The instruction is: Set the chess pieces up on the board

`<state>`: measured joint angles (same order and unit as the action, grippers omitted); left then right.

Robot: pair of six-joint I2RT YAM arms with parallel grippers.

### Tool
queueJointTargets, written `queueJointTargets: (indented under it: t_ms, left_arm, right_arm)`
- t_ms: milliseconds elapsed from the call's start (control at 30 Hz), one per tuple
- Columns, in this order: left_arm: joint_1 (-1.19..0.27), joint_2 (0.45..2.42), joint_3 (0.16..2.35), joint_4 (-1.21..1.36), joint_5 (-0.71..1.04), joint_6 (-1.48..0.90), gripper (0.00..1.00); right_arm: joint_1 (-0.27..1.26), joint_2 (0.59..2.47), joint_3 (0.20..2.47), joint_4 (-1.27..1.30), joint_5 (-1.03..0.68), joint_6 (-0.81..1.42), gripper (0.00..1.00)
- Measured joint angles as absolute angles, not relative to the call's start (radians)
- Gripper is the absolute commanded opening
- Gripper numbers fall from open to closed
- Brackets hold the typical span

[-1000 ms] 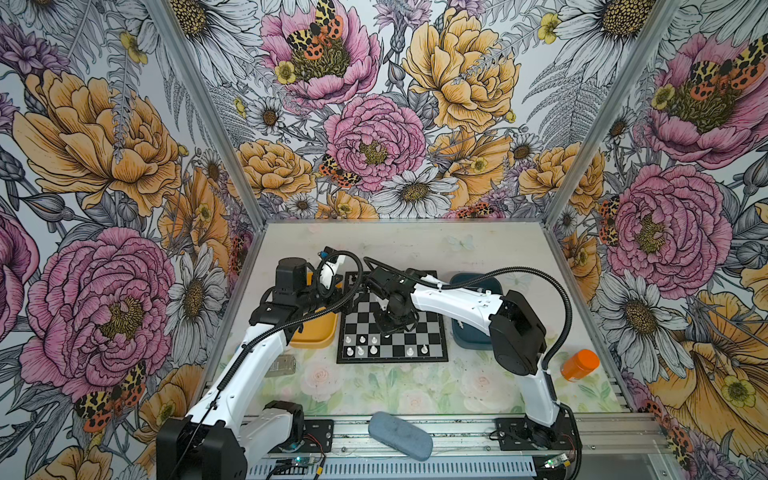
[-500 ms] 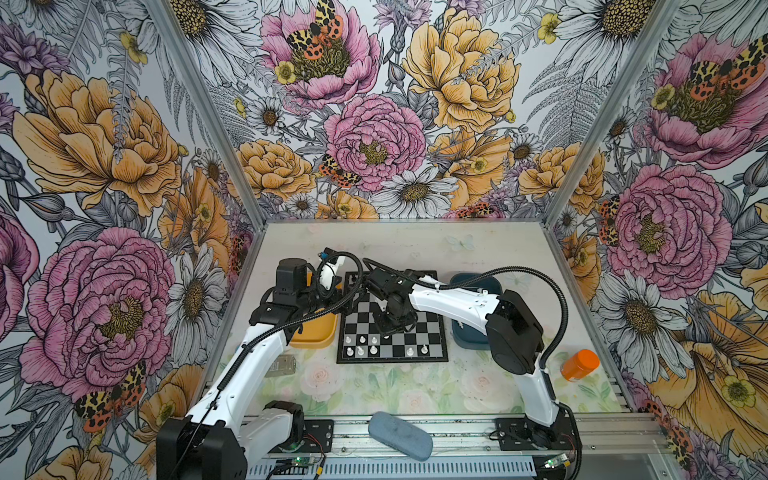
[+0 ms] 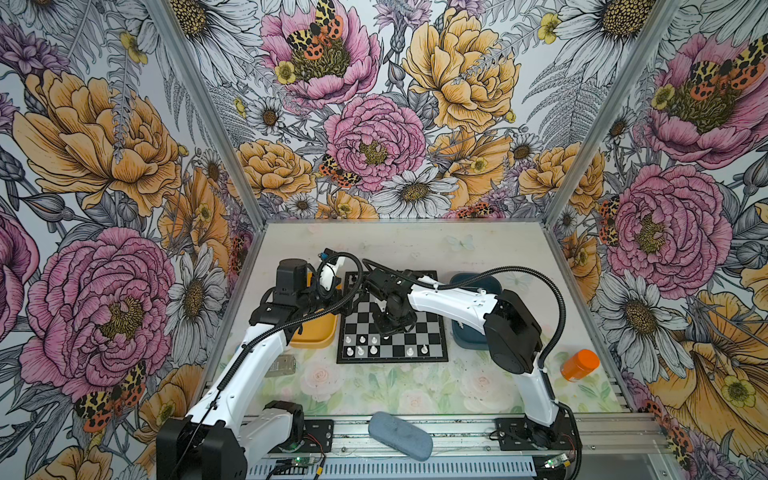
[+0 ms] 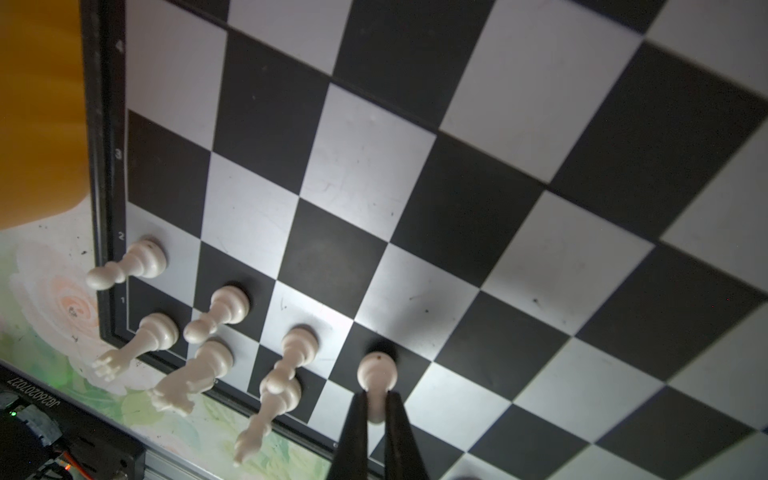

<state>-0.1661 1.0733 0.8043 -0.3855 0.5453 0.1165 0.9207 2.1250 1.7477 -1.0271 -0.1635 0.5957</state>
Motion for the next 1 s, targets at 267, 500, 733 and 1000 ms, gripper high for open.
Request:
queueJointTargets:
  t_ms: [267,500,733,1000]
  left_arm:
    - [-0.168,1.065,0.804,-0.390,0.530,0.125,0.99]
    - [-0.169,1.019,0.789,-0.389,0.508,0.139,0.99]
    - [-0.180,0.917,0.753,-0.347,0.508,0.154,0.99]
    - [-0.181,0.878,0.740,-0.310,0.508,0.162,0.99]
  right_arm:
    - [0.923,2.125,1.748,-1.026,-0.163,0.607,0.00]
    - [0.926,2.125,1.747,-1.019,-0.162,0.611,0.00]
    - [0.936,2.125,1.742,-1.021,-0.157,0.614,0.00]
    - [0.937,2.125,1.739,-1.020,-0.151,0.614,0.00]
